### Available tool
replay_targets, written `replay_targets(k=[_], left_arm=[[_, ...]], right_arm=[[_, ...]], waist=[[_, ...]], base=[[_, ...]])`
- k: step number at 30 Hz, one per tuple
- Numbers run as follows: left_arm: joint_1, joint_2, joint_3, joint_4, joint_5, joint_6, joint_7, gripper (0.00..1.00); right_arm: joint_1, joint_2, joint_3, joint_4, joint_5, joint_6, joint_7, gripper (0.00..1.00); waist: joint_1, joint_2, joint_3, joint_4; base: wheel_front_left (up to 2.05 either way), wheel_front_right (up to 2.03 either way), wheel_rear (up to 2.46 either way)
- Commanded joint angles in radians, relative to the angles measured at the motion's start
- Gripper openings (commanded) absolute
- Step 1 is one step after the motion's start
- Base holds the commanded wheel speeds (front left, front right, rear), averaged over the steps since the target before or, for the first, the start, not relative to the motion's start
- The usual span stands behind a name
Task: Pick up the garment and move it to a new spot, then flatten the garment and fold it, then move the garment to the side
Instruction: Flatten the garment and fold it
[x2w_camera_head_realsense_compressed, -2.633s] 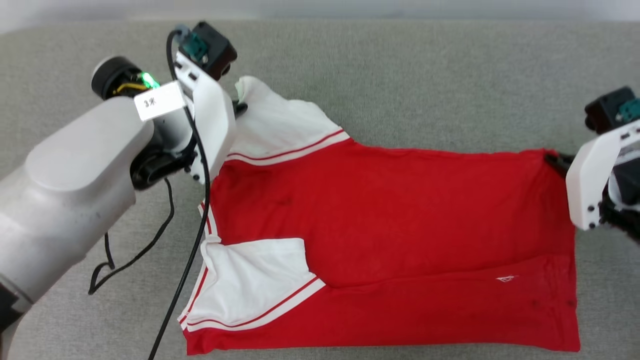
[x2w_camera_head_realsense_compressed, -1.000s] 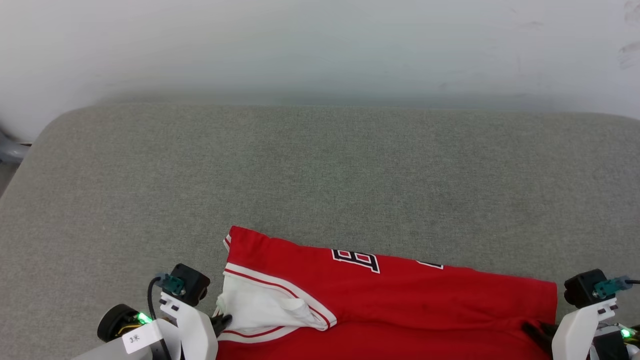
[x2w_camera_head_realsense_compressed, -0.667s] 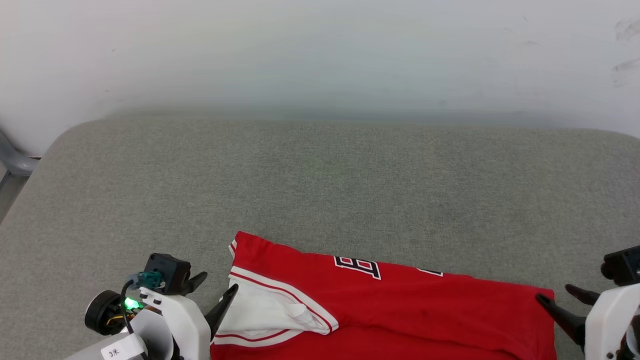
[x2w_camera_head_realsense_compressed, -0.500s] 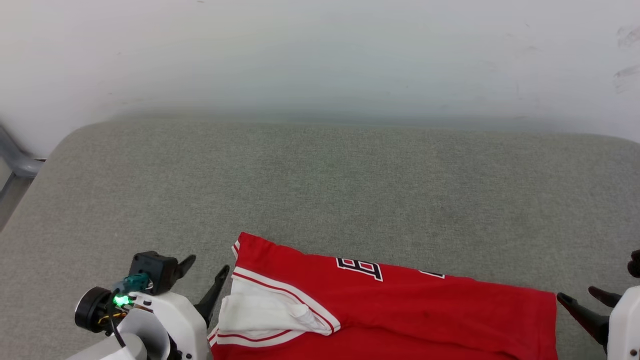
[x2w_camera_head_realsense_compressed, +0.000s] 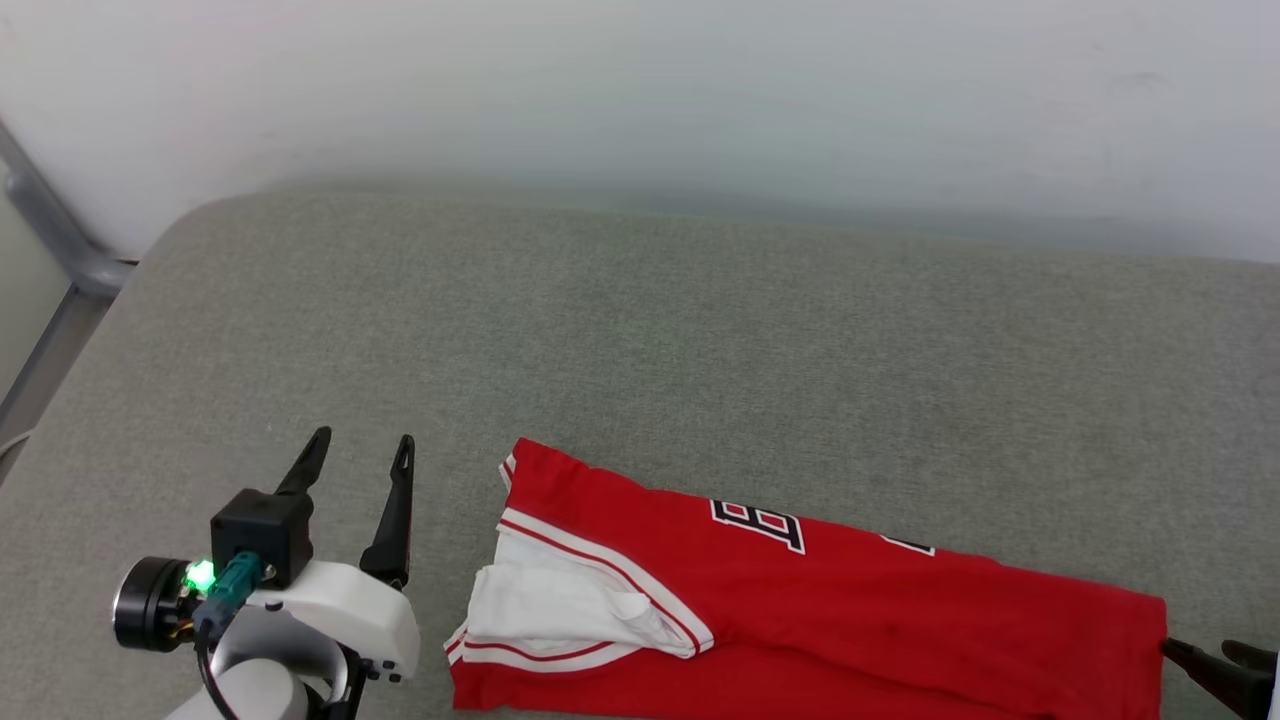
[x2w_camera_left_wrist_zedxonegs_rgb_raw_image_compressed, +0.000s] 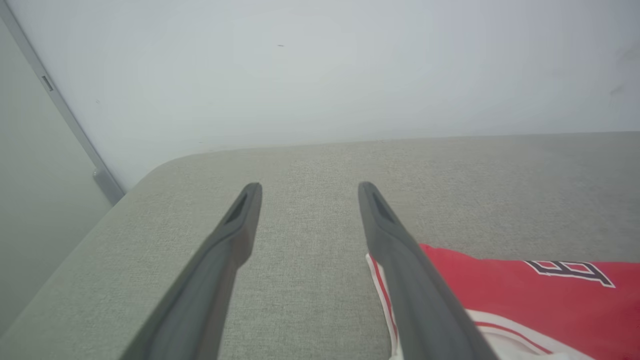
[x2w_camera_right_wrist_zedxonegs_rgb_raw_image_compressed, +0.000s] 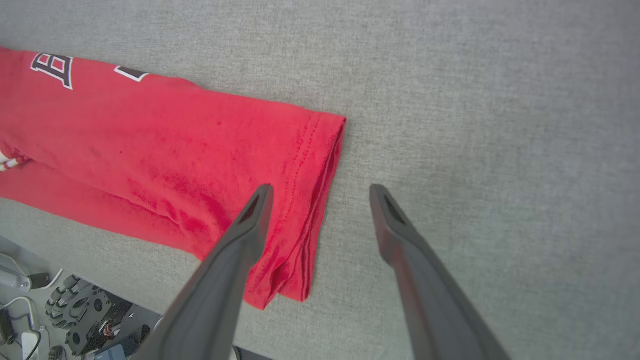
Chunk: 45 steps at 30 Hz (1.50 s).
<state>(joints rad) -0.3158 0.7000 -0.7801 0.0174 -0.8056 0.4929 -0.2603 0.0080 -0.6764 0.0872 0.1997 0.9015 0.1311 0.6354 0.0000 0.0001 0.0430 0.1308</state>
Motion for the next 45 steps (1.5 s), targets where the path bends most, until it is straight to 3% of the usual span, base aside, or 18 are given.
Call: replay_targets(k=[1, 7, 13, 27, 31, 33, 45], left_arm=[[0.031, -0.014, 0.033, -0.005, 0.039, 0.004, -0.007, 1.0], [0.149, -0.111, 0.215, -0.028, 0.205, -0.001, -0.007, 1.0], [0.248, -0.206, 0.358, -0.038, 0.33, -0.056, -0.006, 1.0], [0.316, -0.422, 0.523, 0.022, 0.544, -0.238, -0.006, 1.0], [0.33, -0.459, 0.553, 0.02, 0.599, -0.265, -0.006, 1.0], [0.334, -0.476, 0.569, 0.019, 0.622, -0.274, -0.006, 1.0], [0.376, -0.538, 0.628, 0.012, 0.706, -0.328, -0.006, 1.0]], right_arm=[[0.012, 0.01, -0.009, 0.011, 0.009, -0.001, 0.005, 1.0], [0.007, 0.038, -0.004, 0.05, 0.014, -0.001, 0.015, 1.0], [-0.012, 0.057, 0.018, 0.082, 0.021, -0.001, 0.008, 1.0], [-0.039, 0.099, 0.181, 0.092, 0.075, 0.001, -0.011, 1.0], [-0.044, 0.083, 0.22, 0.1, 0.07, 0.001, -0.033, 1.0], [-0.05, 0.066, 0.232, 0.11, 0.058, 0.001, -0.056, 0.01], [-0.087, -0.029, 0.217, 0.187, 0.067, -0.002, -0.156, 0.0]], waist=[[0.0, -0.0001, 0.012, 0.014], [0.0, -0.0001, 0.032, 0.035], [0.0, -0.0001, 0.049, 0.049], [0.0, -0.0001, 0.072, 0.065], [0.0, -0.0001, 0.07, 0.063], [0.0, -0.0001, 0.068, 0.061], [0.0, -0.0001, 0.034, 0.044]], base=[[0.0, 0.0, 0.0], [0.0, 0.0, 0.0], [0.0, 0.0, 0.0], [0.0, 0.0, 0.0], [0.0, 0.0, 0.0], [0.0, 0.0, 0.0], [0.0, 0.0, 0.0]])
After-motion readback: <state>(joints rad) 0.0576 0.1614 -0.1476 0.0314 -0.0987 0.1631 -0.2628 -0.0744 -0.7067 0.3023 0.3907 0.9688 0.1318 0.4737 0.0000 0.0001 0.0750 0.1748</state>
